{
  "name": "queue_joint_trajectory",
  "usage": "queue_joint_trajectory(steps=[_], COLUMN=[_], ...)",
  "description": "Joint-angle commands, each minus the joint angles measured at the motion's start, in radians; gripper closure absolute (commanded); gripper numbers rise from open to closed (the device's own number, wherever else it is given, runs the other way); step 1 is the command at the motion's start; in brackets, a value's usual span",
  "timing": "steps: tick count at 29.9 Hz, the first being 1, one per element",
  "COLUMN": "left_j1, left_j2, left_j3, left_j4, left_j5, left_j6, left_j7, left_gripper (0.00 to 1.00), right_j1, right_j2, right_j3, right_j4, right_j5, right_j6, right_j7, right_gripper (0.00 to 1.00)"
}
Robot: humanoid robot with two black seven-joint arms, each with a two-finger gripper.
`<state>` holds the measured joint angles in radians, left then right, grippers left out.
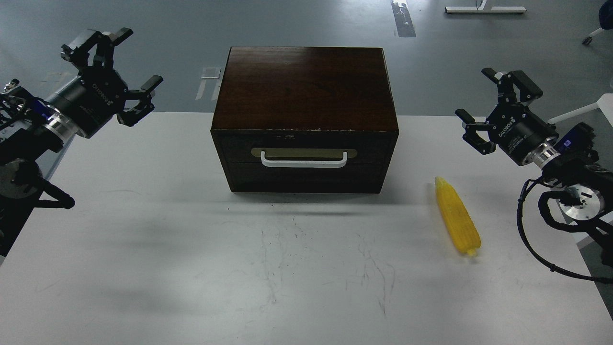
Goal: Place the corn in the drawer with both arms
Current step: 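Raise the left gripper and move it toward the drawer handle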
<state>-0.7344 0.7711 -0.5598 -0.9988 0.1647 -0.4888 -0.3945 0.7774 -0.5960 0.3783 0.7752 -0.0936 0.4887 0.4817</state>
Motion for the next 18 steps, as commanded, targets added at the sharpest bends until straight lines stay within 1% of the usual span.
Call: queue_joint_trajectory(steps=[1, 6, 8, 10, 12, 14, 16, 18], left_j1=[0.001, 0.001, -0.013, -0.033, -0.074, -0.121, -0.183, -0.229], left_j2=[0.007, 0.008, 0.008, 0.005, 0.004, 0.000, -0.009, -0.019], left_j3=[-0.003, -0.002, -0.002, -0.002, 0.004, 0.011, 0.009, 0.008], left_j4=[0.000, 0.009, 0.026, 0.068, 0.091, 0.088, 0.072, 0.025], left_j5=[-0.001, -0.001, 0.002, 0.015, 0.018, 0.079, 0.223, 0.378], left_j6=[0.000, 0.000, 0.000, 0.000, 0.000, 0.000, 0.000, 0.000], left_j7=[-0.003, 0.002, 0.005, 0.006, 0.002, 0.003, -0.003, -0.012], left_gripper=[0.02, 0.02, 0.01, 0.01, 0.01, 0.01, 0.01, 0.01], right_j1=[-0.001, 0.000, 0.000, 0.000, 0.002, 0.003, 0.002, 0.002], right_j2=[0.001, -0.001, -0.005, -0.010, -0.013, -0.016, -0.018, -0.025], right_j3=[0.002, 0.005, 0.005, 0.005, 0.007, 0.007, 0.010, 0.016], right_j4=[0.001, 0.001, 0.001, 0.001, 0.001, 0.001, 0.000, -0.008], right_j5=[0.000, 0.000, 0.000, 0.000, 0.000, 0.000, 0.000, 0.000], right_j6=[0.000, 0.000, 0.000, 0.000, 0.000, 0.000, 0.000, 0.000], right_j7=[0.000, 0.000, 0.002, 0.000, 0.000, 0.000, 0.000, 0.002], right_gripper=[0.00, 0.00, 0.00, 0.00, 0.00, 0.00, 0.00, 0.00])
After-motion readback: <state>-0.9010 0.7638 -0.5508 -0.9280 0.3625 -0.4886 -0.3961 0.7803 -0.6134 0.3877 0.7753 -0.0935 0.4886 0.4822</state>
